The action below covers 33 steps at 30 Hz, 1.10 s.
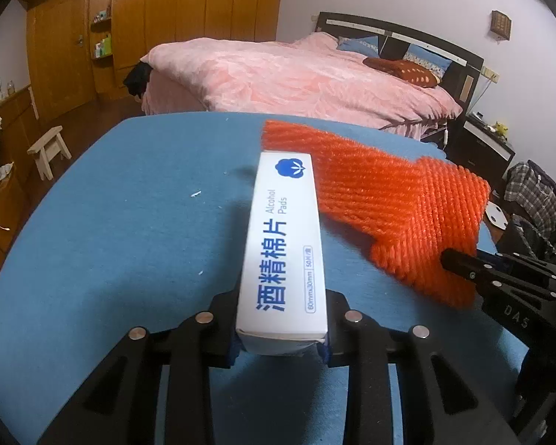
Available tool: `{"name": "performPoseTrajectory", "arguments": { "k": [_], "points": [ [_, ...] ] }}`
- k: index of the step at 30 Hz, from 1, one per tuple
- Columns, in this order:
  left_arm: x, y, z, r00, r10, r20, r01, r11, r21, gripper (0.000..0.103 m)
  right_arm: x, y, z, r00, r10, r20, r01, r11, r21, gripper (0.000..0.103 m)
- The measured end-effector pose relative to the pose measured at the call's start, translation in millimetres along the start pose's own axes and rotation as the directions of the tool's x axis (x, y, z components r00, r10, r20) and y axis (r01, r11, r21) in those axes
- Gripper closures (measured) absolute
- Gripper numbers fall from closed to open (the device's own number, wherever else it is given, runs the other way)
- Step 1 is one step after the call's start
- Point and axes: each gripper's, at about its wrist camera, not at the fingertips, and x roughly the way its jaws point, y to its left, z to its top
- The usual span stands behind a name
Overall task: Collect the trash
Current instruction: 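Lift the orange mesh over the bin with the right gripper while the left gripper holds the box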
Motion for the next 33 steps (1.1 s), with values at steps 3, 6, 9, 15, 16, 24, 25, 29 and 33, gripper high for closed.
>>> {"name": "performPoseTrajectory", "arguments": {
  "k": [3, 6, 9, 15, 16, 24, 25, 29, 33],
  "points": [
    [-6, -3, -2, 1.0, -0.004, 0.008, 0.004, 1.0, 0.003, 0.072, -10, -4, -2, 1.0, 0.001, 0.017, -0.002, 1.0, 0.011, 0.089],
    [-14, -7, -4, 1.0, -0.009, 0.02, 0.009, 1.0, 0.007, 0.072, -19, -8, -3, 1.0, 0.001, 0.027, -0.002, 1.0, 0.026, 0.09],
    [-22, -10, -4, 0.999, -0.01, 0.032, 0.01, 1.0, 0.01, 0.072, -30, -12, -3, 0.999, -0.002, 0.044, 0.0, 0.999, 0.037, 0.09],
    [-39, -13, -2, 0.999, -0.012, 0.051, 0.013, 1.0, -0.004, 0.072, -52, -21, -3, 0.997, -0.004, 0.079, -0.001, 0.998, 0.064, 0.09],
    [-41, -14, 0, 0.998, -0.013, 0.054, 0.013, 1.0, -0.003, 0.072, -56, -23, -3, 0.996, -0.004, 0.085, -0.002, 0.998, 0.068, 0.09],
    [-56, -36, 14, 0.997, -0.028, 0.076, 0.027, 0.999, 0.021, 0.072, -84, -30, -2, 0.991, -0.011, 0.131, 0.0, 0.997, 0.082, 0.09],
    [-58, -38, 15, 0.996, -0.033, 0.081, 0.032, 0.999, 0.022, 0.072, -87, -30, -2, 0.991, -0.014, 0.136, 0.002, 0.997, 0.082, 0.09],
    [-65, -49, 21, 0.994, -0.046, 0.096, 0.043, 0.999, 0.032, 0.072, -100, -36, -2, 0.988, -0.02, 0.156, 0.006, 0.996, 0.085, 0.09],
    [-68, -60, 26, 0.993, -0.055, 0.102, 0.051, 0.998, 0.045, 0.072, -111, -41, -2, 0.984, -0.027, 0.174, 0.011, 0.996, 0.09, 0.09]
  ]
}}
